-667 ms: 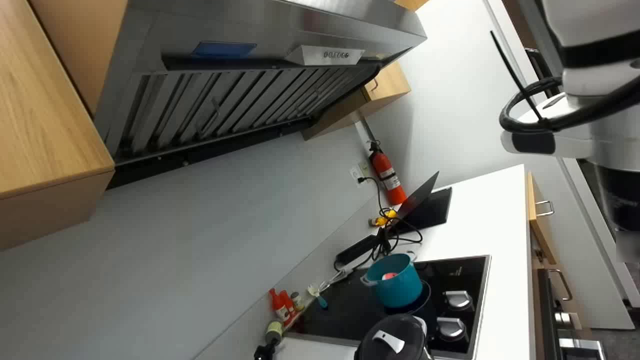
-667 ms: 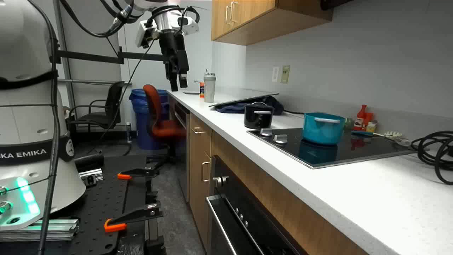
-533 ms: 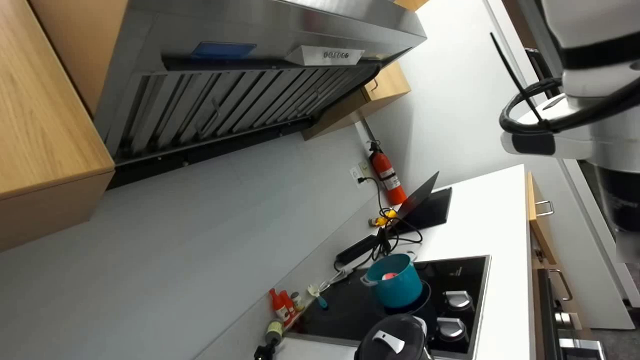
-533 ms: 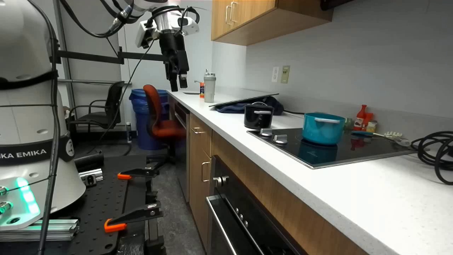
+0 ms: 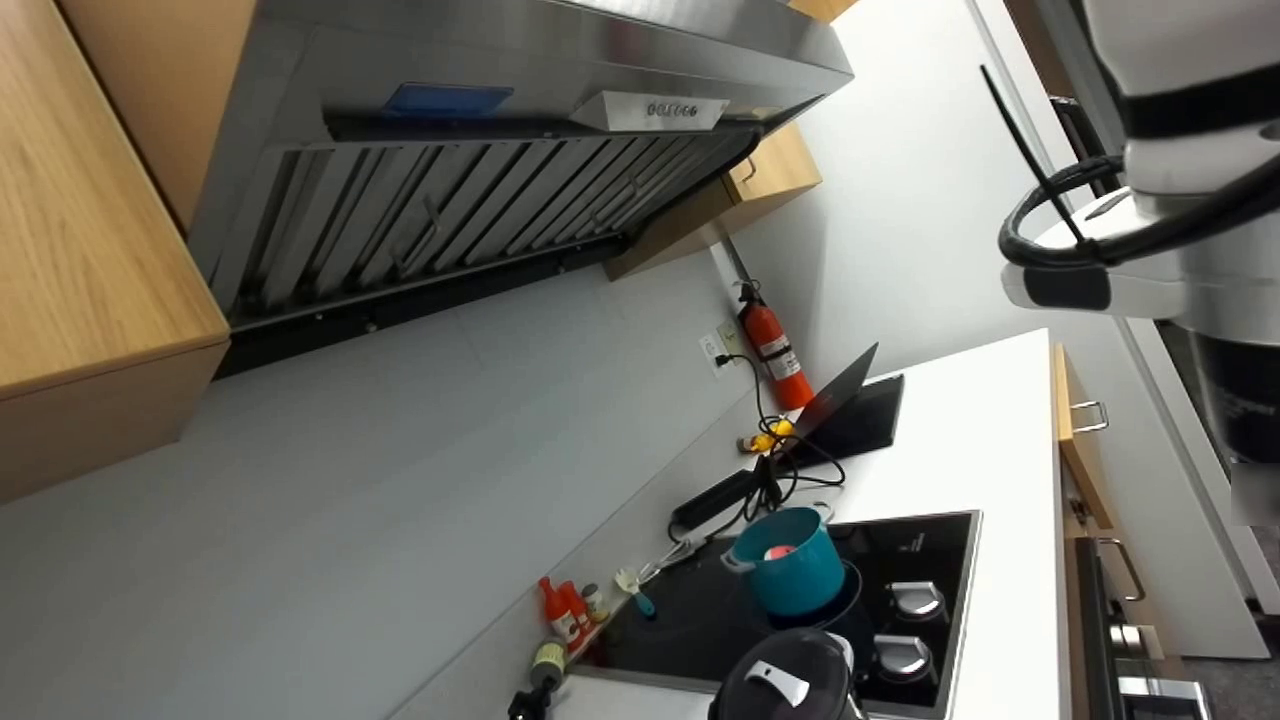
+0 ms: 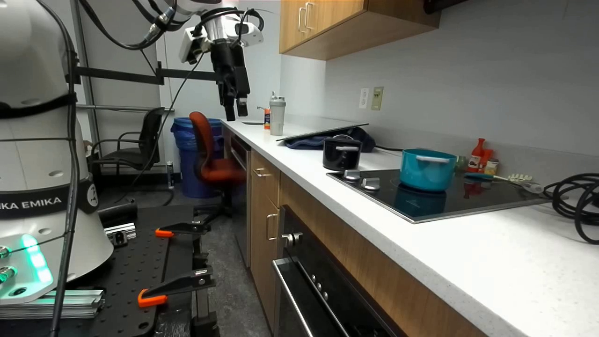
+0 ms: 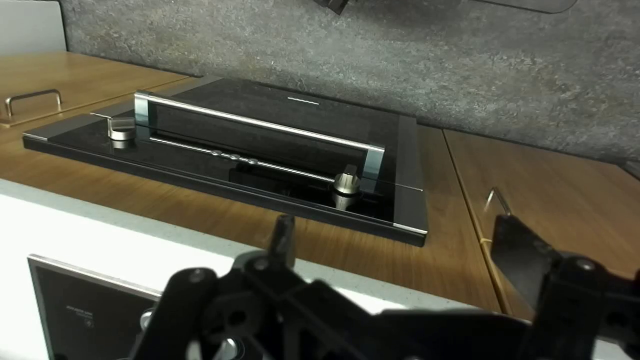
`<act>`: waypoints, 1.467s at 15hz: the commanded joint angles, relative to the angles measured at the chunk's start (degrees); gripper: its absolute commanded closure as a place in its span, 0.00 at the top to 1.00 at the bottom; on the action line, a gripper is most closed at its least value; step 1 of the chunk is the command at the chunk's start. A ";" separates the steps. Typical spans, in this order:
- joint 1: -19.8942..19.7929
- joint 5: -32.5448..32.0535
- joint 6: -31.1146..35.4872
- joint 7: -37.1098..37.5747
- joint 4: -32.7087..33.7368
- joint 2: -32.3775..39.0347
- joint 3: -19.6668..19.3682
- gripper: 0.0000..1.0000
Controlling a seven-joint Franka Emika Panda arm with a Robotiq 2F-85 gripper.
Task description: Place the lid on the blue pot
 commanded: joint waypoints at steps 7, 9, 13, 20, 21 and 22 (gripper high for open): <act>1.34 -1.04 -0.11 0.80 0.07 0.35 -1.36 1.00; 1.34 -1.04 -0.11 0.80 0.07 0.35 -1.36 1.00; 1.31 -1.11 -0.26 0.82 0.11 0.35 -1.33 1.00; 0.60 -2.74 0.58 2.95 -0.09 0.36 -0.84 1.00; -4.86 -7.08 3.38 4.81 9.21 11.45 0.87 1.00; -5.51 -8.57 4.20 6.30 10.18 11.90 1.43 1.00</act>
